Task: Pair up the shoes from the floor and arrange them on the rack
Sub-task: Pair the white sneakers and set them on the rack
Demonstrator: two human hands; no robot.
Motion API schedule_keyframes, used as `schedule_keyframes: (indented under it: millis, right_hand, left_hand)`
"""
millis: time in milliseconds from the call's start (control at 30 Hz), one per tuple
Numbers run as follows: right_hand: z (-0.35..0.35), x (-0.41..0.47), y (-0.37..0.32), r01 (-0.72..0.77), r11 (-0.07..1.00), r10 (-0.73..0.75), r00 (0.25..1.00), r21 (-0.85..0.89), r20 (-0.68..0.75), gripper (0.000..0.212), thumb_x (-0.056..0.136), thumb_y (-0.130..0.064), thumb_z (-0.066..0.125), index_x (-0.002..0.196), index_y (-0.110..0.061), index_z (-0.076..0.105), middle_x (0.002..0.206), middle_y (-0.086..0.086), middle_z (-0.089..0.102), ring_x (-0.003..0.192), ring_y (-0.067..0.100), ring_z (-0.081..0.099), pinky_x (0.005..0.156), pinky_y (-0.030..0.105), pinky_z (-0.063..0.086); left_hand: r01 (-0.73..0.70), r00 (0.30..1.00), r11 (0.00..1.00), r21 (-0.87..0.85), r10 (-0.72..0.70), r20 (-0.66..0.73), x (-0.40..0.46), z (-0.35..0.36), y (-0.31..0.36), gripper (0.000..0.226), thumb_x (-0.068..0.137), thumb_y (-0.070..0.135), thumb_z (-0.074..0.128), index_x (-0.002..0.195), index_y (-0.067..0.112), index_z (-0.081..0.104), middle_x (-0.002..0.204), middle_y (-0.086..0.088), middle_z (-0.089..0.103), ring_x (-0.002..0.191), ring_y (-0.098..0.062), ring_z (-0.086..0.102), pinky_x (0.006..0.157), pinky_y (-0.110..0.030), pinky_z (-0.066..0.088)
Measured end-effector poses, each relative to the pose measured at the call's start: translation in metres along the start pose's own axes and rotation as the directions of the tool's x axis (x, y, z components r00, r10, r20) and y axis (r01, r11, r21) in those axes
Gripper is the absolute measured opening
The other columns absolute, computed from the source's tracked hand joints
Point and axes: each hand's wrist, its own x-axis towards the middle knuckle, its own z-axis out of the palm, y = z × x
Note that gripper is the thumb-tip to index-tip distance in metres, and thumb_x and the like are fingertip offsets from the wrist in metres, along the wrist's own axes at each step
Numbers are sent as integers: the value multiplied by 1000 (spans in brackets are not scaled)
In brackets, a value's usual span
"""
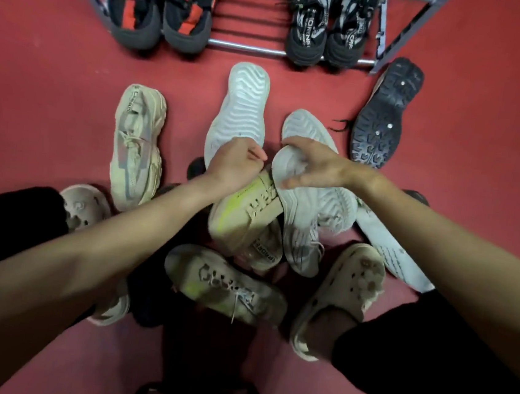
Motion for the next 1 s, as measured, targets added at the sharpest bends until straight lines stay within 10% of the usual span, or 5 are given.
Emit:
schedule_keyframes:
  millis: [300, 633, 800, 1000]
  right_hand:
    - [-26, -59, -6, -3, 920, -37, 995, -392, -94, 57, 59, -52, 82, 94, -10, 66, 94, 8, 65, 90, 27, 62, 79, 40, 54]
    - [-72, -142, 36, -229, 933, 341, 806, 276, -484, 47, 67, -54, 69, 65, -8, 65, 54, 2, 55, 43, 18, 50, 46, 28, 39]
    - [-56, -151, 38, -60, 614, 613, 664, 787, -428, 52, 71, -43, 66, 99, 1, 64, 73, 14, 63, 47, 25, 59, 42, 27, 46]
    - [-6, -147, 15, 44, 234, 533, 830, 971, -166, 21, 82, -32, 50, 93, -23, 66, 75, 5, 67, 42, 23, 63, 32, 16, 39]
  left_hand:
    - [5, 998, 1000, -1, -5, 56, -51, -9, 17, 20, 84, 9, 50, 84, 20, 66, 80, -1, 57, 78, -16, 51, 73, -23, 38]
    - [-60, 993, 997, -54, 65, 103, -89, 9, 64, 21, 83, 3, 52, 77, 16, 67, 57, 14, 56, 69, -10, 52, 65, -16, 43]
    - [-49, 997, 998, -38, 51, 66, -96, 11, 74, 14, 84, 9, 48, 78, 15, 59, 76, -8, 54, 73, -19, 50, 67, -30, 39]
    - [87, 991, 941, -327, -48, 126, -100, 5, 79, 36, 99, 37, 39, 90, 10, 63, 96, -9, 66, 81, -17, 60, 70, -28, 47]
